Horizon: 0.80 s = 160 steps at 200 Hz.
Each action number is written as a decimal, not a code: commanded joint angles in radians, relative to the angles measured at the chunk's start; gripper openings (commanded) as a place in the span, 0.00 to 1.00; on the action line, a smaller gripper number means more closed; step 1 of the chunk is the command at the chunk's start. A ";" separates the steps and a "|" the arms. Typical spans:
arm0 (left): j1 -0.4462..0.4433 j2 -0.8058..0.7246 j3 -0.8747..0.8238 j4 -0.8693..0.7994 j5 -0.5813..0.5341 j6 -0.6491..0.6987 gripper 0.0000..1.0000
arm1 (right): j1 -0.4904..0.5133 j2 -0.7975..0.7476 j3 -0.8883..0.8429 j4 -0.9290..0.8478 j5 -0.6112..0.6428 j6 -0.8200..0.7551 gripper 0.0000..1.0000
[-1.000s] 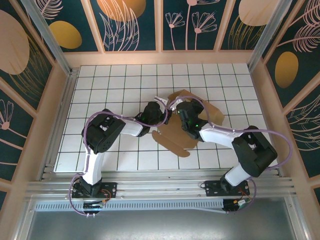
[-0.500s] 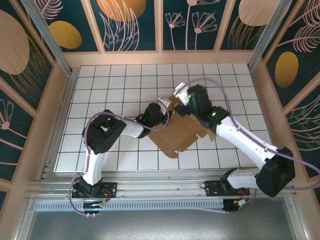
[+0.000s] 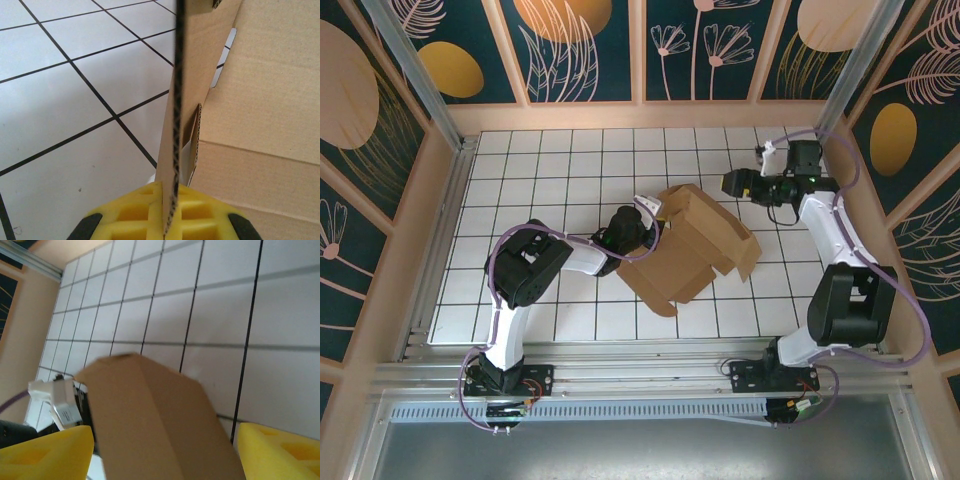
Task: Fold the paper box
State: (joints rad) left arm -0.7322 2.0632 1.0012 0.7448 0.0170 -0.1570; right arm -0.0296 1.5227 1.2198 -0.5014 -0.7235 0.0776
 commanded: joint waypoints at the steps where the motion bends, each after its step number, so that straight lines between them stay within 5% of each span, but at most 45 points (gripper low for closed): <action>1: -0.006 -0.020 0.009 0.028 0.012 0.016 0.03 | -0.002 0.015 -0.031 -0.031 -0.129 -0.001 0.77; 117: -0.007 -0.020 0.030 0.018 0.028 0.007 0.04 | 0.066 0.146 -0.054 0.014 -0.080 0.007 0.61; 160: -0.007 -0.053 -0.013 0.058 0.024 -0.005 0.31 | 0.079 0.132 -0.080 0.037 -0.073 0.017 0.61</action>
State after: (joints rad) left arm -0.7326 2.0624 1.0061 0.7418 0.0235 -0.1604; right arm 0.0315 1.6531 1.1713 -0.4812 -0.8280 0.0864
